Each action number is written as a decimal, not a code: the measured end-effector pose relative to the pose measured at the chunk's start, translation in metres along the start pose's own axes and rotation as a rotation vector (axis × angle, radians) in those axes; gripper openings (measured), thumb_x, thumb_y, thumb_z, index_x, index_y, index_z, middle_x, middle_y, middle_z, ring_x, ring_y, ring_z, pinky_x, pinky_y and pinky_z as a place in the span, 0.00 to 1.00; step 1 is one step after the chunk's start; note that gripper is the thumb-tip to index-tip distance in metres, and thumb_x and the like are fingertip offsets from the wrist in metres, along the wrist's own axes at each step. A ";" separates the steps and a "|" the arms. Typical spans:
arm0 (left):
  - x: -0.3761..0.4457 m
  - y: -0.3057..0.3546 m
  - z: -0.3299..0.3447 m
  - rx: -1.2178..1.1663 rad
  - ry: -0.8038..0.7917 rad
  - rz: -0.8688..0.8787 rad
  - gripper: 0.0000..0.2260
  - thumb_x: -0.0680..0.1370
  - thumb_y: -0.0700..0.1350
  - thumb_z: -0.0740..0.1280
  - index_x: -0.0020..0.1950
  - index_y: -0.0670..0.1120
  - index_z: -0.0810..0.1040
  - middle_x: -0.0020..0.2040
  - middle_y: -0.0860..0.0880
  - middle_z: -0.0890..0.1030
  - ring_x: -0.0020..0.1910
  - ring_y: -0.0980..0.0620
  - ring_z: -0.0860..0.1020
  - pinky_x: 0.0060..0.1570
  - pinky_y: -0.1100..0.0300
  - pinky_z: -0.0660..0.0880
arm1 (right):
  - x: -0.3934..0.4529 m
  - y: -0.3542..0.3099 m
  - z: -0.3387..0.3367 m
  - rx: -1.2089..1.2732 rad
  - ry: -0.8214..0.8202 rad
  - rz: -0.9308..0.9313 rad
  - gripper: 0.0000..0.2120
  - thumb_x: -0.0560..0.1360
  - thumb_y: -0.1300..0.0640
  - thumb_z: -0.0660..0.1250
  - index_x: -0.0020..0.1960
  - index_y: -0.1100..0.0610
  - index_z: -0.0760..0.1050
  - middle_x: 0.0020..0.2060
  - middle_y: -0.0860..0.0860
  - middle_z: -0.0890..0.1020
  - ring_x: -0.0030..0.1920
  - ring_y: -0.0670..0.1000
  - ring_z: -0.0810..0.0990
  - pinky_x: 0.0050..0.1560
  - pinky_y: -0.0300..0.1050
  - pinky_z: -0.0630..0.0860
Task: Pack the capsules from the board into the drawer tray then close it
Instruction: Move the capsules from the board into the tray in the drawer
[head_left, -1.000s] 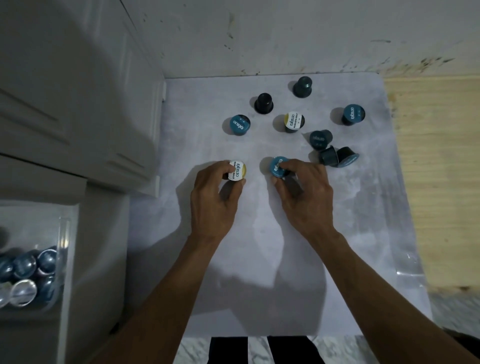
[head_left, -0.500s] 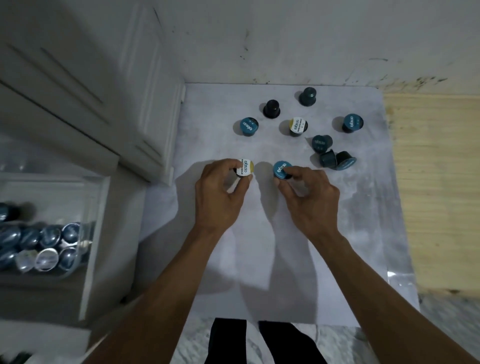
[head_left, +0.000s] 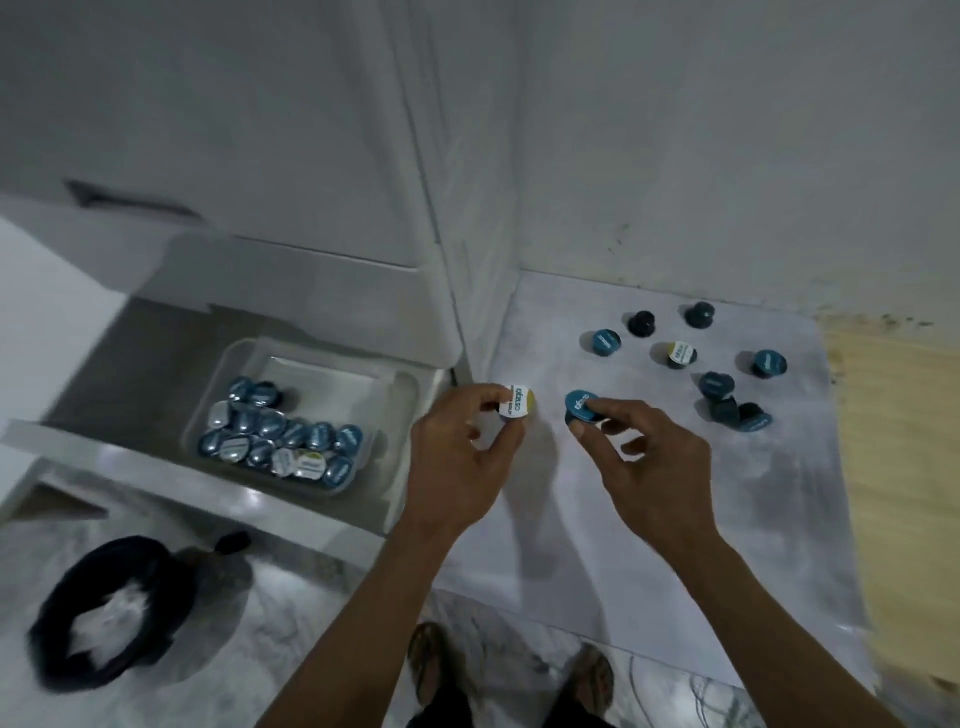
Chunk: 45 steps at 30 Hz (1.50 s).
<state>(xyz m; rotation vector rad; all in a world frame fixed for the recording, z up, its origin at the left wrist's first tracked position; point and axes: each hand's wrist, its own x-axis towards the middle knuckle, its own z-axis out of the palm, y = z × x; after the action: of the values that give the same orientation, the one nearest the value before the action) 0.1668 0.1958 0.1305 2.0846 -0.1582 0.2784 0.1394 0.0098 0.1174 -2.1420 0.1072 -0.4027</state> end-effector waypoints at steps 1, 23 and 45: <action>0.000 -0.001 -0.016 0.011 0.008 -0.001 0.09 0.73 0.46 0.75 0.52 0.50 0.81 0.48 0.56 0.83 0.44 0.60 0.80 0.39 0.69 0.75 | -0.002 -0.014 0.006 0.014 -0.017 -0.014 0.12 0.71 0.50 0.74 0.53 0.51 0.82 0.45 0.44 0.84 0.43 0.43 0.81 0.40 0.36 0.76; 0.077 -0.157 -0.287 0.285 -0.241 -0.098 0.08 0.72 0.45 0.75 0.49 0.50 0.82 0.44 0.54 0.83 0.38 0.59 0.79 0.39 0.65 0.76 | -0.013 -0.163 0.219 0.021 -0.159 0.070 0.08 0.70 0.54 0.76 0.48 0.48 0.83 0.38 0.38 0.83 0.39 0.43 0.81 0.36 0.29 0.72; 0.133 -0.233 -0.216 0.368 -0.625 -0.136 0.08 0.68 0.46 0.75 0.46 0.51 0.81 0.44 0.48 0.82 0.48 0.51 0.78 0.49 0.53 0.79 | 0.043 -0.123 0.314 -0.199 -0.476 0.191 0.10 0.72 0.57 0.73 0.52 0.52 0.82 0.45 0.48 0.85 0.44 0.44 0.81 0.49 0.43 0.79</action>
<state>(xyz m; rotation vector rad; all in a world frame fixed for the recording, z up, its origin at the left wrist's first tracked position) 0.3187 0.5000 0.0757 2.4764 -0.3558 -0.4702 0.2729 0.3177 0.0653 -2.3389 0.0804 0.2415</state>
